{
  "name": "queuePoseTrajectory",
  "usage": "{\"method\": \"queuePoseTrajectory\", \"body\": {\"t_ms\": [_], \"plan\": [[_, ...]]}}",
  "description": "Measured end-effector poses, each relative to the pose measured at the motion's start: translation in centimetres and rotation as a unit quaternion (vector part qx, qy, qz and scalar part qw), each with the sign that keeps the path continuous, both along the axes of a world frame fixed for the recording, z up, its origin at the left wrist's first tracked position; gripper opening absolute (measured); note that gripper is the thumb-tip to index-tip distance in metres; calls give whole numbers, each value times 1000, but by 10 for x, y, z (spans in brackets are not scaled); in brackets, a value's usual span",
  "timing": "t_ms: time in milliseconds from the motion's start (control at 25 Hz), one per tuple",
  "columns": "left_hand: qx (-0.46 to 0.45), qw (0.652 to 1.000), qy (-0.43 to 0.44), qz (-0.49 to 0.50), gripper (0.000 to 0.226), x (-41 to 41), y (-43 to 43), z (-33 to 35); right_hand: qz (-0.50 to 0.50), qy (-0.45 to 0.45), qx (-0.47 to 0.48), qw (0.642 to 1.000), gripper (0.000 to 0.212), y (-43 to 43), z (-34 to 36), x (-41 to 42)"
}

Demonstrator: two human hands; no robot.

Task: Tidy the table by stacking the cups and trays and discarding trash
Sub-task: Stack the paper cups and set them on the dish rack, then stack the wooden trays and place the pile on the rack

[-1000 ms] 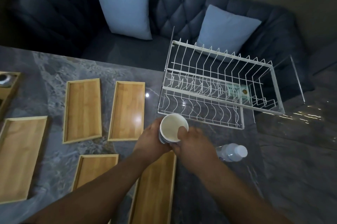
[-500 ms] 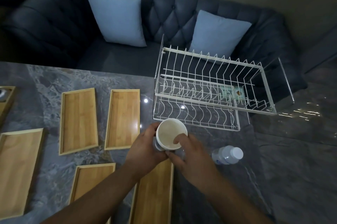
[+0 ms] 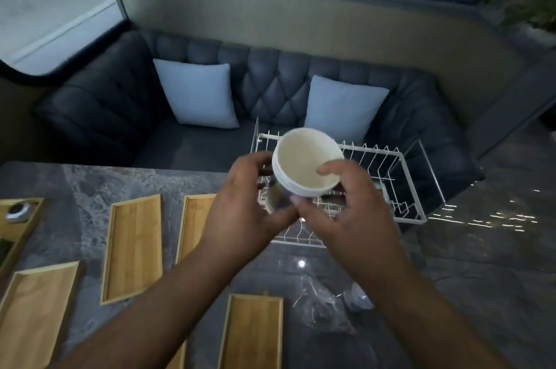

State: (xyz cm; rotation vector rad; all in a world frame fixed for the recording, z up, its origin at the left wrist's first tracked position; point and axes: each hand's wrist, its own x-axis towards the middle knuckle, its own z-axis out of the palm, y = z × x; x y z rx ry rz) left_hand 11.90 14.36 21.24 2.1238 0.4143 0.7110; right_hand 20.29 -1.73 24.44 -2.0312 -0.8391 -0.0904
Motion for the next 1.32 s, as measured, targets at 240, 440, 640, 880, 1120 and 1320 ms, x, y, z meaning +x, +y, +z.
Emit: {"method": "queuePoseTrajectory", "body": {"t_ms": [240,440,640,880,1120,1320], "plan": [[58,996,61,31,71,79,35,40,-39,-30,-25,998,42,54,17,77],[65,982,170,57,63,96,49,5,-19,7,-92,996,42,72,-26,100],[58,973,214,67,56,99,51,-26,-13,5,-134,991,49,78,-56,104],[90,979,176,58,72,87,49,-31,-12,9,-158,987,69,69,-50,98],[89,984,117,98,43,-30,36,-81,-38,-84,-109,990,53,-7,-62,27],[83,941,326,39,42,-137,-4,-191,112,-96,-217,965,26,-61,-164,-80]]}}
